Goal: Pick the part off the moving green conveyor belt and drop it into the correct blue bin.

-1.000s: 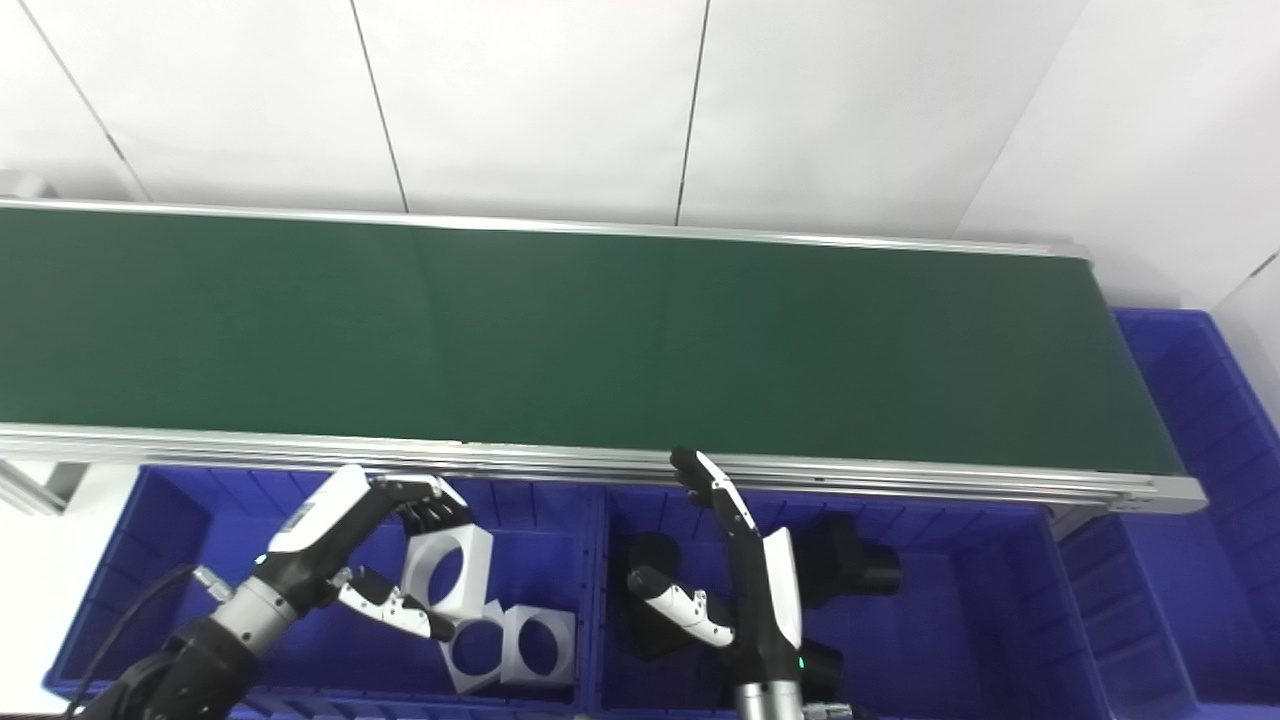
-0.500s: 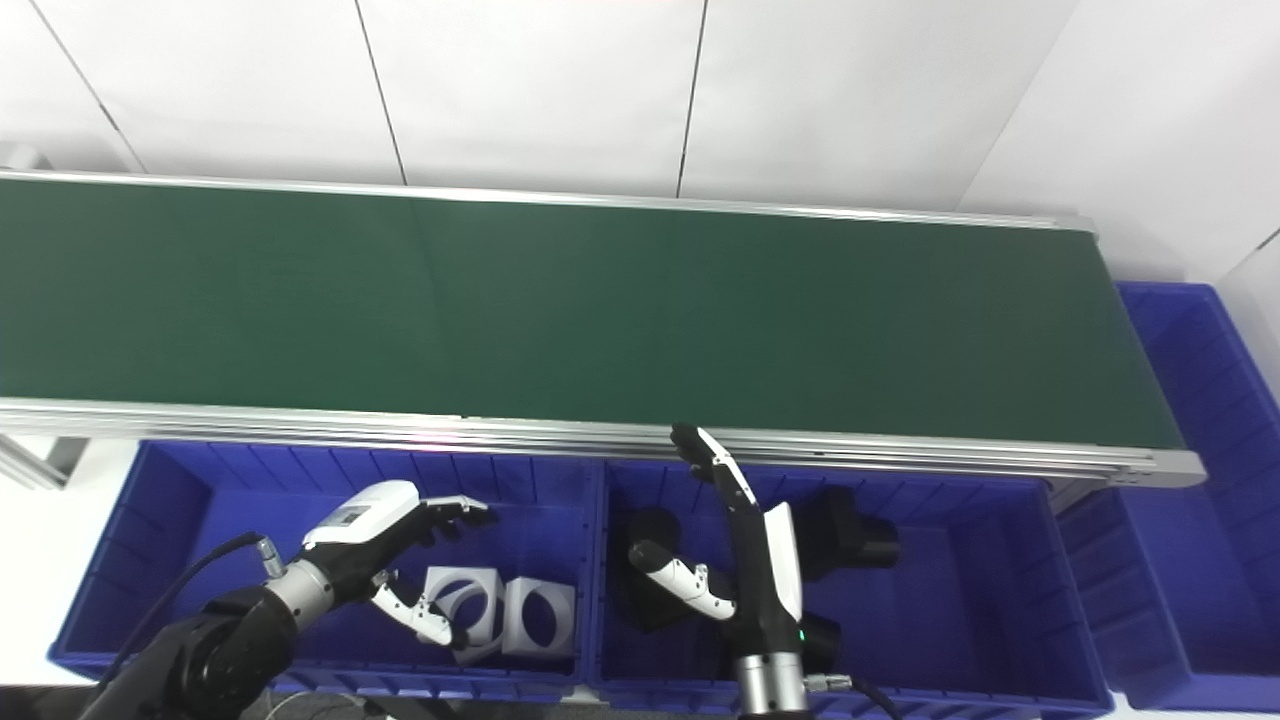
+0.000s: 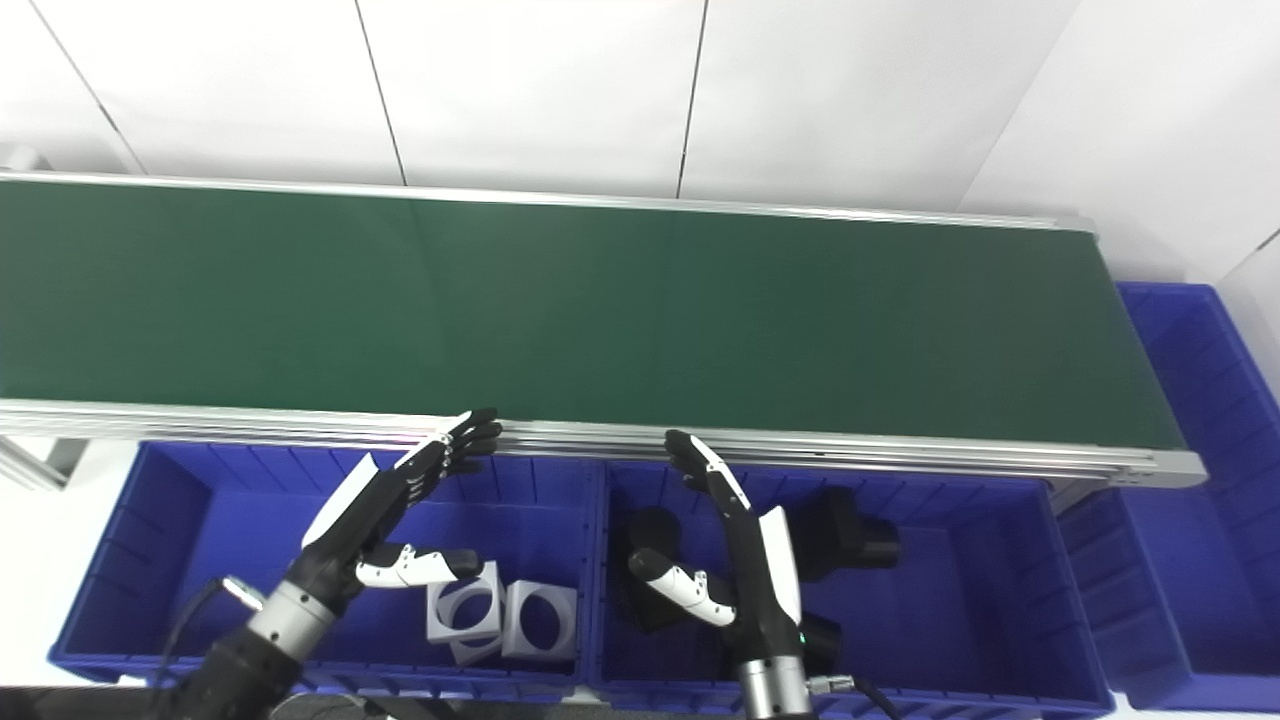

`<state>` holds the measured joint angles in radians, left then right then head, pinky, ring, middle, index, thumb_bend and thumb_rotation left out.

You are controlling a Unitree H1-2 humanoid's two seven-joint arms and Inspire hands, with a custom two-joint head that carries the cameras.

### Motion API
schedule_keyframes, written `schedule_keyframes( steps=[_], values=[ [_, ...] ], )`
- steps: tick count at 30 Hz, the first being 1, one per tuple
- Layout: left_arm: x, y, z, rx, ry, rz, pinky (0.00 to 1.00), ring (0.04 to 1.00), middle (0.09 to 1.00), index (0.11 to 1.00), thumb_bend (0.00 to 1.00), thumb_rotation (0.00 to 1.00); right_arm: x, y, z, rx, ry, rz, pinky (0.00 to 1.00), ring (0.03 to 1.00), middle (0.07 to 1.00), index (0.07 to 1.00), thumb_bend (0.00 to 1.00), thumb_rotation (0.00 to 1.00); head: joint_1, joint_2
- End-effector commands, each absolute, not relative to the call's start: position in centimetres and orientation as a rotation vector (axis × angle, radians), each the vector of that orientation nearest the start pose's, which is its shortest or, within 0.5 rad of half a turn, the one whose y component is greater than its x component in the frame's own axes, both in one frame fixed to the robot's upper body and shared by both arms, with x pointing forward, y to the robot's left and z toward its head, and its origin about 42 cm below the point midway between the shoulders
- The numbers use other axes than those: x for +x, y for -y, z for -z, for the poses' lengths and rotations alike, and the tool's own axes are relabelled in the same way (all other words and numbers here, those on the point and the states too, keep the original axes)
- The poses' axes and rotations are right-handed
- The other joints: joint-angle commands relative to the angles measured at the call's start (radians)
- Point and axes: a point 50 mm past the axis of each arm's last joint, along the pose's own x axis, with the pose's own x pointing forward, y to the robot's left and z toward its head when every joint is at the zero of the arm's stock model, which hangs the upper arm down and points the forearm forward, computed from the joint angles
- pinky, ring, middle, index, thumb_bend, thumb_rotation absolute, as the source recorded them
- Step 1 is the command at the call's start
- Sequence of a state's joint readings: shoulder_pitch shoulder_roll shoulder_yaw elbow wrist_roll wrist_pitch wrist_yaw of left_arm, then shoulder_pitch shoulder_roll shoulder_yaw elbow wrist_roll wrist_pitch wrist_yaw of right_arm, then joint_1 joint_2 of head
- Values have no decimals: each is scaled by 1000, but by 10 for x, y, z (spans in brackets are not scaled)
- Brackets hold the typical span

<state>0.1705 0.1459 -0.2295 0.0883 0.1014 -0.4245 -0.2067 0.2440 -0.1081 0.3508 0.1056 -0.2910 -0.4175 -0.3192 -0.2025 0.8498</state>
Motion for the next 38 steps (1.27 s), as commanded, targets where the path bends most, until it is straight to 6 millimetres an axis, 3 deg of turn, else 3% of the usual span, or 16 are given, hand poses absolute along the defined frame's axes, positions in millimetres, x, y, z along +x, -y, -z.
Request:
schedule_keyframes(
  steps=[1, 4, 9, 18, 34, 38],
  values=[
    [203, -189, -62, 147, 214, 391, 831, 859, 891, 907, 864, 592, 177, 170, -50, -240, 189, -101, 772, 819, 843, 851, 886, 766, 1, 1],
    [192, -179, -62, 93, 208, 339, 836, 856, 891, 907, 874, 602, 176, 172, -50, -240, 181, -111, 772, 822, 845, 852, 882, 762, 8, 2],
    [190, -177, -57, 38, 186, 298, 836, 848, 889, 905, 857, 591, 175, 175, -51, -234, 168, -117, 782, 831, 851, 856, 863, 726, 18, 3],
    [195, -178, -50, 120, 169, 316, 826, 847, 885, 901, 830, 766, 175, 176, -50, -210, 154, -108, 798, 838, 857, 858, 860, 687, 21, 4],
    [201, -181, -43, 192, 159, 322, 794, 826, 865, 877, 842, 816, 179, 175, -49, -206, 147, -89, 810, 843, 859, 864, 875, 699, 22, -2],
    [203, -181, -43, 191, 160, 326, 787, 828, 867, 873, 803, 878, 180, 176, -48, -224, 149, -91, 800, 838, 855, 862, 854, 750, 19, -3]
  ],
)
